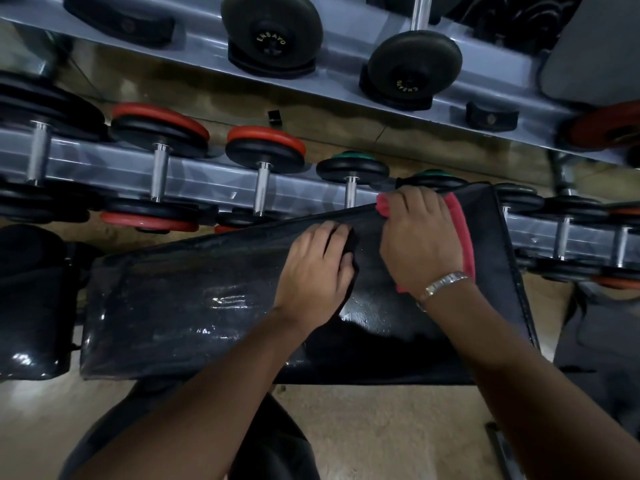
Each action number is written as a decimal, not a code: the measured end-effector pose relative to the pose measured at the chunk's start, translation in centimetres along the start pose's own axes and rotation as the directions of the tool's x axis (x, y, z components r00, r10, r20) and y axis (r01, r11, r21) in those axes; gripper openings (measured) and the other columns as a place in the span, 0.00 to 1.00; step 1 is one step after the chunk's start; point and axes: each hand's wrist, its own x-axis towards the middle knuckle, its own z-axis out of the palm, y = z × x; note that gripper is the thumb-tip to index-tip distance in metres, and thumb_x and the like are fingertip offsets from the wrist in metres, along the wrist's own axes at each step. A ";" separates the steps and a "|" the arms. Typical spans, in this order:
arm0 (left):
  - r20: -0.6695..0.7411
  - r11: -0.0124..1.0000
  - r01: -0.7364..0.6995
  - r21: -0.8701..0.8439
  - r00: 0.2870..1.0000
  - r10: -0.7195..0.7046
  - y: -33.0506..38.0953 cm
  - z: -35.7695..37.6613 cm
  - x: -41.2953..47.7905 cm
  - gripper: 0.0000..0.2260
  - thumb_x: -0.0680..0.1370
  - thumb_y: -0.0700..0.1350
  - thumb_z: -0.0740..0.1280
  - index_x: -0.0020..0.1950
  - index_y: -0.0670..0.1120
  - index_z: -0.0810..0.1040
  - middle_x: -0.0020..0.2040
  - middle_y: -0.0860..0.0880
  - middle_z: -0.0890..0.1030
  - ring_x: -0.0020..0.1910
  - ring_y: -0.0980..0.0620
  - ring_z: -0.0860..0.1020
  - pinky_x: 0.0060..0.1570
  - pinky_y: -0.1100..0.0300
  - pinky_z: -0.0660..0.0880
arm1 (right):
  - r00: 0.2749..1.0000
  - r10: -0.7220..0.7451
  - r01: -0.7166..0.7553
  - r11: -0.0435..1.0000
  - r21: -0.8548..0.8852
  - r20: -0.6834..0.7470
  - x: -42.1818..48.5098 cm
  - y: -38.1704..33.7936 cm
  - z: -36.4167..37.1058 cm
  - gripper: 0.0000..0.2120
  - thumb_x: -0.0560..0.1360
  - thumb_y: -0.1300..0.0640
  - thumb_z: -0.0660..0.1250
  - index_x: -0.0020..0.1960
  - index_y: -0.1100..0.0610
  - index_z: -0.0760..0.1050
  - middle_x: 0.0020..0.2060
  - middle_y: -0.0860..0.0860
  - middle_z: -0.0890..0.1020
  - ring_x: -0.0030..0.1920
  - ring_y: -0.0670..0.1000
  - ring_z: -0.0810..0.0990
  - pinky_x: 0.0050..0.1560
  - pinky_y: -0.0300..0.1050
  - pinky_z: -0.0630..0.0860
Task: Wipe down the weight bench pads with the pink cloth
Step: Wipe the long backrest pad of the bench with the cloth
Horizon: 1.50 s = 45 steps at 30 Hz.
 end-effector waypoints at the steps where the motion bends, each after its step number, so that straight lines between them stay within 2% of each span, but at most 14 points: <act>1: 0.007 1.000 -0.011 0.008 1.000 0.011 -0.2 0.0 0.0 0.19 0.82 0.47 0.59 0.70 0.40 0.73 0.66 0.42 0.76 0.65 0.42 0.74 0.66 0.48 0.70 | 1.000 0.007 -0.007 1.000 -0.009 0.005 0.0 -0.7 0.1 0.15 0.76 0.63 0.58 0.59 0.63 0.76 0.54 0.61 0.79 0.56 0.64 0.76 0.63 0.59 0.73; 5: 0.022 0.999 -0.032 0.029 0.999 0.031 -0.5 0.1 -0.1 0.19 0.82 0.47 0.58 0.71 0.40 0.71 0.67 0.42 0.75 0.66 0.42 0.72 0.67 0.48 0.69 | 0.962 -0.270 0.264 0.958 0.109 0.043 -2.0 -0.7 0.2 0.21 0.76 0.58 0.56 0.66 0.59 0.75 0.59 0.57 0.79 0.61 0.60 0.76 0.67 0.57 0.71; 7: 0.007 0.999 -0.034 0.038 0.999 0.034 -0.4 0.2 -0.1 0.19 0.82 0.47 0.59 0.70 0.40 0.72 0.66 0.41 0.75 0.66 0.42 0.73 0.68 0.49 0.68 | 0.970 -0.239 0.235 0.969 0.079 0.045 -1.3 0.3 -0.1 0.19 0.76 0.60 0.59 0.65 0.59 0.75 0.59 0.57 0.79 0.61 0.60 0.76 0.66 0.58 0.71; 11: 0.006 0.998 -0.032 0.051 0.999 0.032 -0.4 0.2 -0.2 0.19 0.83 0.47 0.59 0.70 0.39 0.72 0.66 0.40 0.75 0.65 0.41 0.73 0.68 0.48 0.69 | 0.999 0.023 -0.020 0.998 -0.064 0.046 0.3 -1.1 0.0 0.13 0.77 0.62 0.58 0.59 0.63 0.75 0.54 0.62 0.78 0.55 0.64 0.75 0.60 0.60 0.73; 16: 0.048 0.998 0.046 0.049 0.998 -0.049 -1.1 -0.2 -0.7 0.21 0.84 0.53 0.56 0.72 0.41 0.70 0.68 0.42 0.74 0.67 0.43 0.72 0.68 0.47 0.68 | 0.961 -0.268 0.265 0.963 0.042 0.072 -2.7 -0.6 -0.4 0.21 0.76 0.58 0.55 0.67 0.59 0.73 0.61 0.58 0.77 0.61 0.61 0.75 0.66 0.59 0.70; 20: 0.069 0.996 0.070 0.058 0.995 -0.073 -2.6 -0.8 -1.3 0.22 0.84 0.54 0.56 0.73 0.42 0.69 0.68 0.43 0.73 0.68 0.44 0.71 0.68 0.48 0.68 | 0.998 0.006 0.003 0.992 -0.125 0.068 -0.3 -0.1 -0.6 0.18 0.77 0.58 0.56 0.63 0.60 0.75 0.59 0.60 0.78 0.60 0.63 0.73 0.64 0.61 0.66; 22: 0.086 0.996 0.064 0.068 0.994 -0.070 -3.1 -1.0 -1.5 0.22 0.84 0.54 0.56 0.74 0.43 0.68 0.69 0.43 0.73 0.68 0.44 0.70 0.68 0.48 0.67 | 0.994 0.032 -0.018 0.991 -0.136 0.104 0.1 -1.6 -0.6 0.19 0.77 0.58 0.53 0.63 0.61 0.74 0.59 0.60 0.78 0.59 0.64 0.72 0.62 0.60 0.67; 27: 0.132 0.994 0.059 0.096 0.989 -0.071 -3.5 -1.0 -1.9 0.24 0.84 0.56 0.54 0.77 0.47 0.65 0.74 0.47 0.70 0.72 0.45 0.67 0.70 0.44 0.63 | 0.940 -0.333 0.332 0.943 0.021 0.080 -2.5 -0.9 -0.6 0.21 0.76 0.56 0.56 0.68 0.55 0.74 0.63 0.54 0.77 0.62 0.59 0.73 0.67 0.61 0.67; 32: 0.167 0.989 0.083 0.121 0.981 -0.103 -3.9 -1.1 -2.5 0.25 0.84 0.59 0.52 0.80 0.53 0.59 0.78 0.51 0.65 0.76 0.46 0.63 0.72 0.43 0.61 | 1.000 0.023 -0.021 0.996 -0.091 0.021 -0.9 -1.4 -0.3 0.16 0.76 0.59 0.61 0.62 0.58 0.77 0.60 0.60 0.76 0.59 0.64 0.73 0.62 0.60 0.68; 34: 0.169 0.988 0.086 0.125 0.980 -0.107 -4.0 -1.1 -2.5 0.26 0.83 0.60 0.52 0.80 0.54 0.59 0.78 0.52 0.65 0.76 0.46 0.63 0.71 0.42 0.62 | 0.996 -0.075 0.077 0.996 -0.050 0.044 -1.8 -2.4 0.0 0.17 0.76 0.60 0.61 0.64 0.58 0.76 0.59 0.60 0.77 0.59 0.64 0.73 0.63 0.62 0.69; 37: 0.164 0.989 0.092 0.115 0.980 -0.110 -4.1 -1.0 -2.6 0.26 0.84 0.60 0.52 0.80 0.54 0.60 0.78 0.52 0.66 0.76 0.46 0.63 0.71 0.42 0.63 | 0.924 -0.379 0.376 0.924 0.069 0.051 -3.3 -1.5 -0.4 0.19 0.76 0.57 0.60 0.65 0.55 0.76 0.60 0.55 0.78 0.60 0.60 0.74 0.65 0.62 0.69; 38: 0.163 0.989 0.092 0.112 0.981 -0.110 -4.2 -1.0 -2.6 0.25 0.84 0.60 0.53 0.80 0.54 0.60 0.78 0.52 0.66 0.76 0.46 0.63 0.71 0.42 0.63 | 0.920 -0.390 0.387 0.920 0.067 0.039 -3.2 -0.9 -0.5 0.18 0.75 0.57 0.61 0.64 0.54 0.77 0.59 0.54 0.79 0.59 0.60 0.75 0.64 0.61 0.70; 42: 0.171 0.990 0.088 0.109 0.980 -0.106 -4.3 -0.9 -2.8 0.25 0.84 0.59 0.52 0.81 0.54 0.59 0.78 0.51 0.65 0.77 0.46 0.63 0.72 0.42 0.62 | 0.999 -0.037 0.038 0.996 -0.085 0.015 -0.6 -1.2 -0.3 0.14 0.75 0.60 0.62 0.59 0.59 0.78 0.55 0.59 0.79 0.55 0.63 0.75 0.57 0.60 0.71; 45: 0.175 0.990 0.094 0.106 0.978 -0.112 -4.3 -0.8 -2.9 0.26 0.84 0.59 0.52 0.81 0.55 0.58 0.79 0.51 0.64 0.78 0.47 0.61 0.73 0.44 0.60 | 0.996 -0.049 0.055 0.995 -0.084 0.075 -0.5 -3.2 0.2 0.17 0.76 0.60 0.58 0.62 0.60 0.77 0.57 0.60 0.79 0.58 0.64 0.74 0.61 0.61 0.70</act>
